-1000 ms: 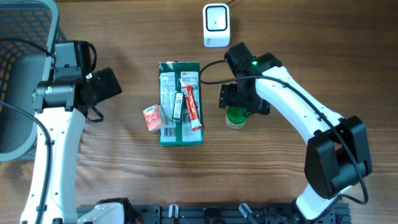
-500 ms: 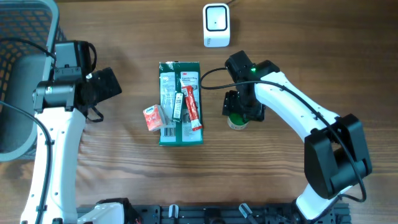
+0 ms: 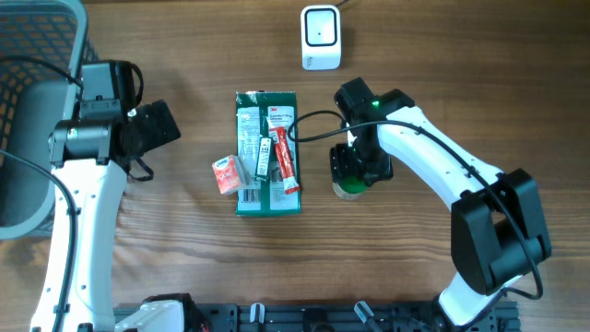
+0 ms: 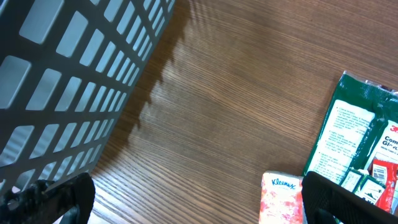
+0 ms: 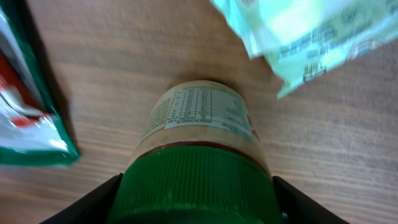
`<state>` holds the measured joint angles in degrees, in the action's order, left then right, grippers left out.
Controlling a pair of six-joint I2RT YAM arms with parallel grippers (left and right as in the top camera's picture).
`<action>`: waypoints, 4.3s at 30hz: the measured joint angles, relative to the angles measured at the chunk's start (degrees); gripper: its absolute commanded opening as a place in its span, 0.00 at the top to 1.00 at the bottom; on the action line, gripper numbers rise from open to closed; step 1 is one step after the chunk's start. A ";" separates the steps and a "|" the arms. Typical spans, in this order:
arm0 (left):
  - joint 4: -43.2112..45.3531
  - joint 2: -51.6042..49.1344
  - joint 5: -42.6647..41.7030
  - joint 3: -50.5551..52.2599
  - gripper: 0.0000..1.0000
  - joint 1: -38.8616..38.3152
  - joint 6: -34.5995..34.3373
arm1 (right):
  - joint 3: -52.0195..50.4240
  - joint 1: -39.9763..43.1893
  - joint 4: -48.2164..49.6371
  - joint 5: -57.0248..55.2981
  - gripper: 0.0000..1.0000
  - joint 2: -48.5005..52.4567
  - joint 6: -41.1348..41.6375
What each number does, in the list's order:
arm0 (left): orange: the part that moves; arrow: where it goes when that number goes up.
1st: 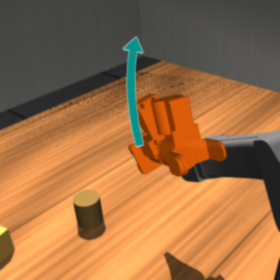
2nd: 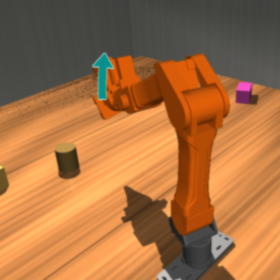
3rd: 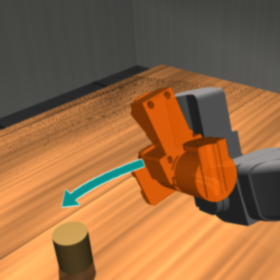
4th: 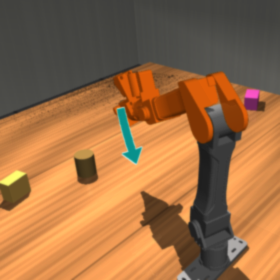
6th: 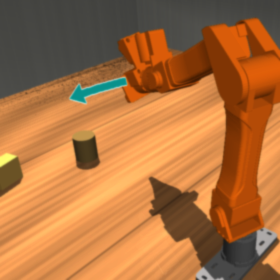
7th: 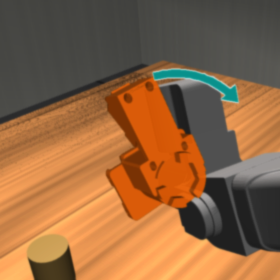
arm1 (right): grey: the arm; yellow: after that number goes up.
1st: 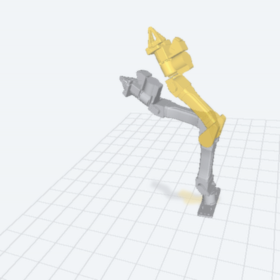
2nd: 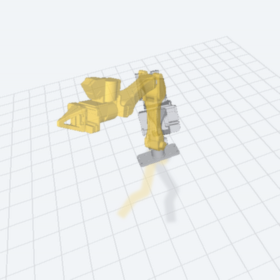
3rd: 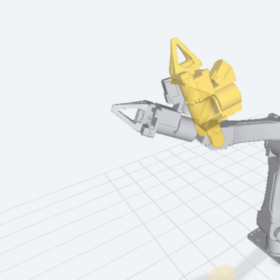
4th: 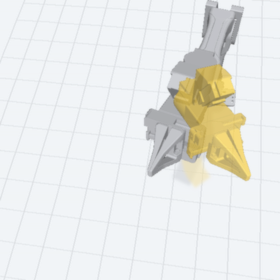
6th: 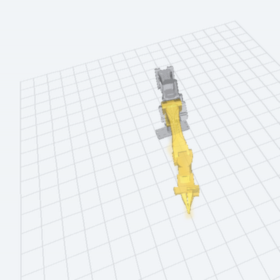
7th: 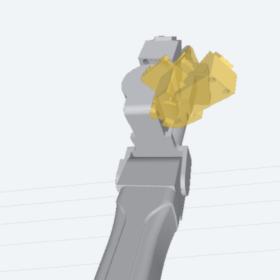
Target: Scan the item barcode
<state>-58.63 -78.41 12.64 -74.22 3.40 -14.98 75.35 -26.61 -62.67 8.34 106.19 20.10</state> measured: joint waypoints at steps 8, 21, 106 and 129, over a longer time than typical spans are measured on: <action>-0.02 0.00 0.00 0.00 0.00 0.00 0.02 | -0.11 -0.09 1.07 0.22 0.00 0.00 -0.26; -0.02 0.00 0.00 0.00 0.00 0.00 0.00 | -0.11 3.04 1.81 4.76 0.14 0.00 1.88; -0.02 0.00 0.00 0.00 0.00 0.00 0.00 | -5.92 -5.05 8.37 -3.54 0.10 0.00 19.15; -0.02 0.00 0.00 0.00 0.00 0.00 0.00 | -6.03 -5.35 9.40 -5.03 0.24 0.00 21.77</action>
<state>-58.65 -78.41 12.64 -74.22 3.40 -14.98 69.32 -31.97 -53.28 3.31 106.19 41.87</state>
